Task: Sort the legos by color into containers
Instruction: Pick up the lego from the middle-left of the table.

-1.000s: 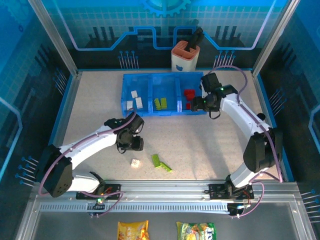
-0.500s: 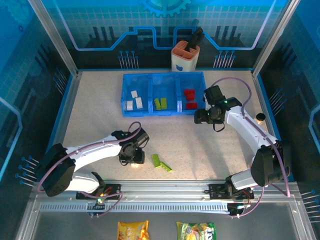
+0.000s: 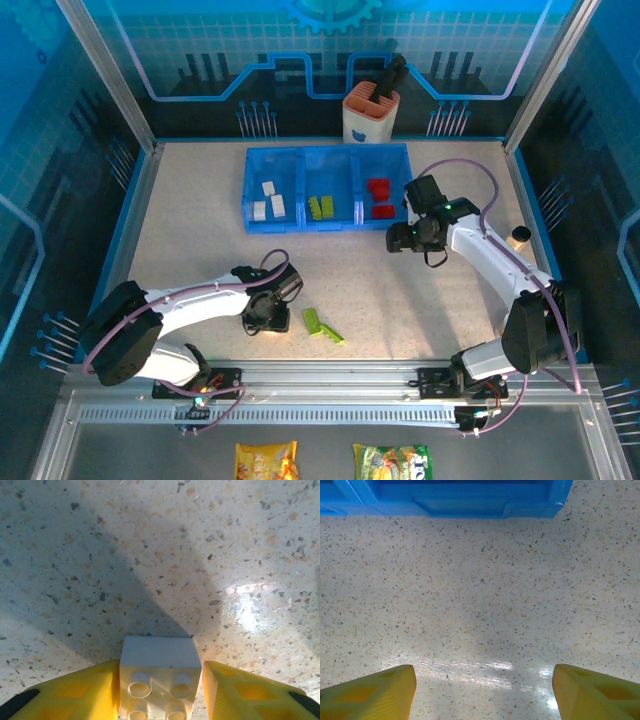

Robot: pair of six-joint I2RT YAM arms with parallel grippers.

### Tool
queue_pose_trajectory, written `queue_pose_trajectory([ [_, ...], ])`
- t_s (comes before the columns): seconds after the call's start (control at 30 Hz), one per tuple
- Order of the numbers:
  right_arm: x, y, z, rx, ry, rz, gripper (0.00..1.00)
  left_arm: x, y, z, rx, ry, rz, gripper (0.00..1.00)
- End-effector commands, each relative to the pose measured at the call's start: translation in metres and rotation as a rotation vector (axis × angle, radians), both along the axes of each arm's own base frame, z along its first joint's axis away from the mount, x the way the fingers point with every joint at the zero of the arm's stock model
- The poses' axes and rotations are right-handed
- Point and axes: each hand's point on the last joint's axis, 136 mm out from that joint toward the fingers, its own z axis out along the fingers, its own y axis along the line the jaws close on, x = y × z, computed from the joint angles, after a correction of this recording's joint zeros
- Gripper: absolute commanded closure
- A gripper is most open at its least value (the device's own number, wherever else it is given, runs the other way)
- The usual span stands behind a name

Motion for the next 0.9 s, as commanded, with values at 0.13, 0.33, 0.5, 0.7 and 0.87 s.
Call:
queue_pose_trajectory([
  [0.13,-0.002,0.004,-0.002,-0.006,0.012,0.005,0.27,-0.008,0.010,-0.008,0.041,0.014,0.027,0.57],
  [0.33,-0.002,0.005,-0.002,-0.007,0.011,0.009,0.27,-0.008,0.011,-0.007,0.036,0.008,0.034,0.59],
  [0.5,-0.002,0.006,-0.003,-0.009,0.014,0.011,0.28,-0.007,0.011,-0.005,0.031,-0.004,0.040,0.60],
  [0.7,-0.005,0.006,-0.004,-0.008,0.016,0.011,0.28,-0.003,0.011,0.000,0.034,-0.026,0.046,0.62],
  [0.87,-0.009,0.006,-0.006,-0.009,0.025,0.010,0.28,0.008,0.008,0.006,0.035,-0.061,0.046,0.62],
])
